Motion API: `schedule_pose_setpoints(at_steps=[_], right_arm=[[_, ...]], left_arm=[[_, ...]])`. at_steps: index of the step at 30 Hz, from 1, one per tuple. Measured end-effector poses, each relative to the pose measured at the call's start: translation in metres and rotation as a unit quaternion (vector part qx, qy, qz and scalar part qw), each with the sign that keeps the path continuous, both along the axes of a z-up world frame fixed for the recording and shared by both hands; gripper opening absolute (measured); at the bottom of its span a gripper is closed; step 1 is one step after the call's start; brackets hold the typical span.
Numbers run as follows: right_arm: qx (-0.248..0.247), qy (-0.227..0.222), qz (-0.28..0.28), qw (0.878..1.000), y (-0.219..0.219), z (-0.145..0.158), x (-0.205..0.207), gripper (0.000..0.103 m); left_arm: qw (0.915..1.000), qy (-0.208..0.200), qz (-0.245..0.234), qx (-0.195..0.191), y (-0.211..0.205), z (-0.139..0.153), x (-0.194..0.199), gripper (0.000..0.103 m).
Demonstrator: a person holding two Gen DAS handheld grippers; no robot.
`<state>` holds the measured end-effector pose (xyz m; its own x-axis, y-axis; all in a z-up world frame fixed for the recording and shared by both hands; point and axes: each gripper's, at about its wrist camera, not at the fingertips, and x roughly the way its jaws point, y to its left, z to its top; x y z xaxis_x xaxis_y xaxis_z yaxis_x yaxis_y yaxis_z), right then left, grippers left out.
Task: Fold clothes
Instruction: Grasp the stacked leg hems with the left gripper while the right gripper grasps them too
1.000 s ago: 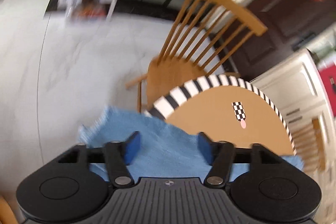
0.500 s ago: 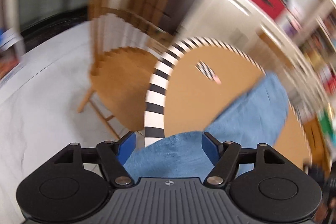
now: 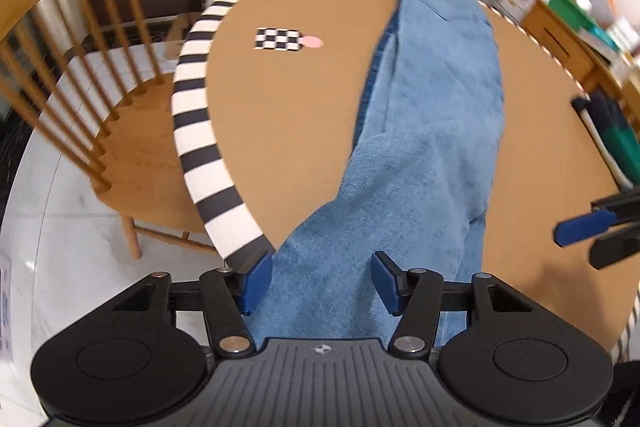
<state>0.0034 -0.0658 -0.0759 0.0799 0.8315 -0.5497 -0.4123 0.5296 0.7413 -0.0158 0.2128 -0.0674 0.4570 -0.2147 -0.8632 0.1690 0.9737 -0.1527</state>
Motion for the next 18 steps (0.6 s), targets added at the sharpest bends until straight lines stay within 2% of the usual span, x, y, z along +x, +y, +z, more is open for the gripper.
schedule_pose_setpoints(at_steps=[6,9,12,15,18], right_arm=[[-0.007,0.024,-0.065,0.998,0.022,-0.010,-0.022,0.048],[0.012,0.042,-0.131,0.990,0.039,-0.014,-0.039,0.048],[0.039,0.065,-0.240,0.968,0.051,-0.025,-0.071,0.048],[0.074,0.105,-0.349,0.928,0.060,-0.040,-0.109,0.048],[0.082,0.147,-0.412,0.895,0.070,-0.055,-0.138,0.046]], left_arm=[[0.9970,0.013,-0.074,-0.018,0.017,-0.003,0.016,0.057],[0.9947,0.020,-0.097,-0.028,0.027,-0.005,0.022,0.055],[0.9905,0.019,-0.128,-0.046,0.035,-0.009,0.024,0.048],[0.9831,0.037,-0.166,-0.068,0.039,-0.015,0.021,0.039],[0.9742,0.057,-0.200,-0.087,0.042,-0.020,0.018,0.029]])
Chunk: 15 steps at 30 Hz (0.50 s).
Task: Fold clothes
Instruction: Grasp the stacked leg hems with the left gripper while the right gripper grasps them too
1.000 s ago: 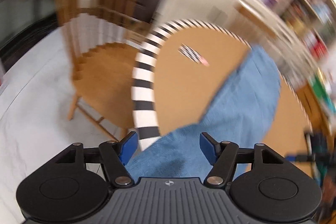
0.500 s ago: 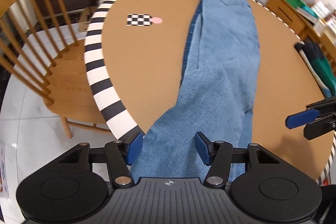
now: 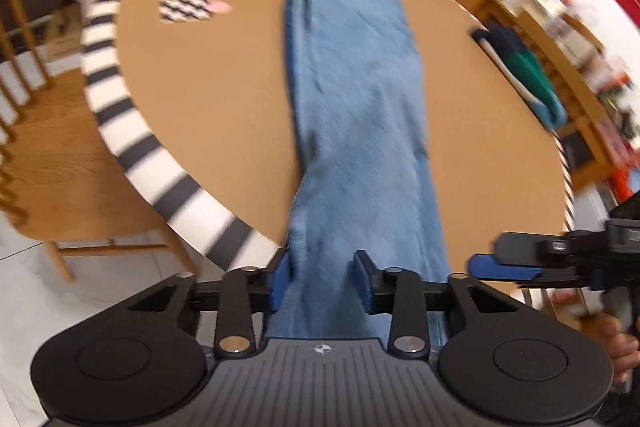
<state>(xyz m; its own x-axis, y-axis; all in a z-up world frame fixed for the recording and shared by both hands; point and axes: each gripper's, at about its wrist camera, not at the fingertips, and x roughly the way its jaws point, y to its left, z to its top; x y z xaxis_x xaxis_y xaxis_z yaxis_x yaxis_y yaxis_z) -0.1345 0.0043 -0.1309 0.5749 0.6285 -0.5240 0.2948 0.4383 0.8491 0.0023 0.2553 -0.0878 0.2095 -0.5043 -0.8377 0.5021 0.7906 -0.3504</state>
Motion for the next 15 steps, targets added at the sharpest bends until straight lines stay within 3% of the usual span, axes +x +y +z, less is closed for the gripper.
schedule_pose_setpoints(at_steps=[3,9,12,15], right_arm=[[0.015,0.011,-0.027,0.999,0.015,-0.010,-0.015,0.046],[-0.022,0.014,-0.054,0.998,0.042,-0.011,-0.013,0.045],[-0.039,0.013,-0.055,0.998,0.051,-0.009,-0.003,0.042],[-0.068,0.021,-0.054,0.996,0.056,-0.009,0.004,0.030]], left_arm=[[0.9998,0.010,-0.016,-0.002,0.003,-0.005,0.000,0.022],[0.9996,0.020,-0.015,-0.010,0.010,-0.008,0.003,0.024],[0.9995,0.024,-0.015,-0.013,0.012,-0.010,0.006,0.029],[0.9994,0.024,-0.015,-0.019,0.016,-0.011,0.011,0.030]])
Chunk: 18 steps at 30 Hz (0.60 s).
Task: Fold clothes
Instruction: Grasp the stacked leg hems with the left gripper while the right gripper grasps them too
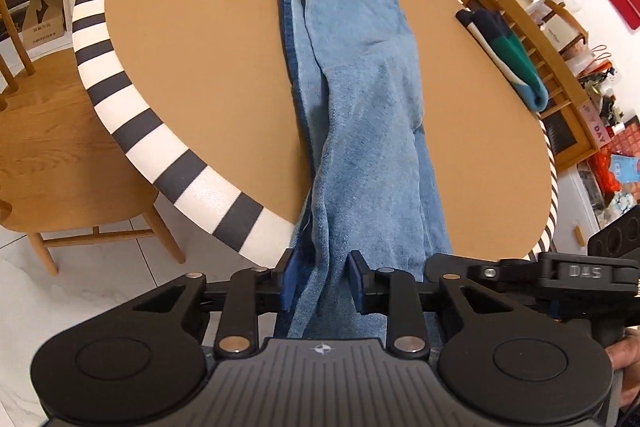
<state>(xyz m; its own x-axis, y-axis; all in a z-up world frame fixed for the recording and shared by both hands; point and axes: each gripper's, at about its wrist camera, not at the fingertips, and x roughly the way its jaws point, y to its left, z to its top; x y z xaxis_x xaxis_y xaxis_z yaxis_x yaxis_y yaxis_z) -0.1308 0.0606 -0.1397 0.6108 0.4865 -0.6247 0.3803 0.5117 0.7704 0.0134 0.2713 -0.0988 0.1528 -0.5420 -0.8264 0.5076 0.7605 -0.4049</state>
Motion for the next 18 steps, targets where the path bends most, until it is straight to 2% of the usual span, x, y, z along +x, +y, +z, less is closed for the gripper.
schedule_pose_setpoints(at_steps=[2,4,5,9,14,18], right_arm=[[-0.013,0.003,-0.002,1.000,0.003,-0.001,0.003,0.022],[-0.025,0.008,-0.001,1.000,0.004,-0.002,0.005,0.005],[-0.030,0.011,0.000,0.999,0.004,-0.003,0.006,0.004],[0.004,0.005,-0.012,1.000,-0.003,0.001,0.000,0.003],[-0.008,-0.046,0.003,0.999,-0.013,0.037,-0.017,0.003],[-0.028,-0.042,-0.001,0.999,-0.027,0.052,-0.031,0.003]], left_arm=[[1.0000,-0.004,0.000,-0.005,0.001,-0.002,0.002,0.031],[0.9999,-0.005,0.000,-0.009,0.002,-0.003,0.003,0.030],[1.0000,-0.002,0.001,-0.010,0.002,-0.003,0.004,0.029],[0.9994,0.021,0.008,-0.027,0.008,0.000,0.007,0.015],[0.9963,0.049,0.004,-0.071,0.012,0.017,0.000,0.014],[0.9938,0.063,-0.007,-0.092,0.011,0.022,-0.013,0.014]])
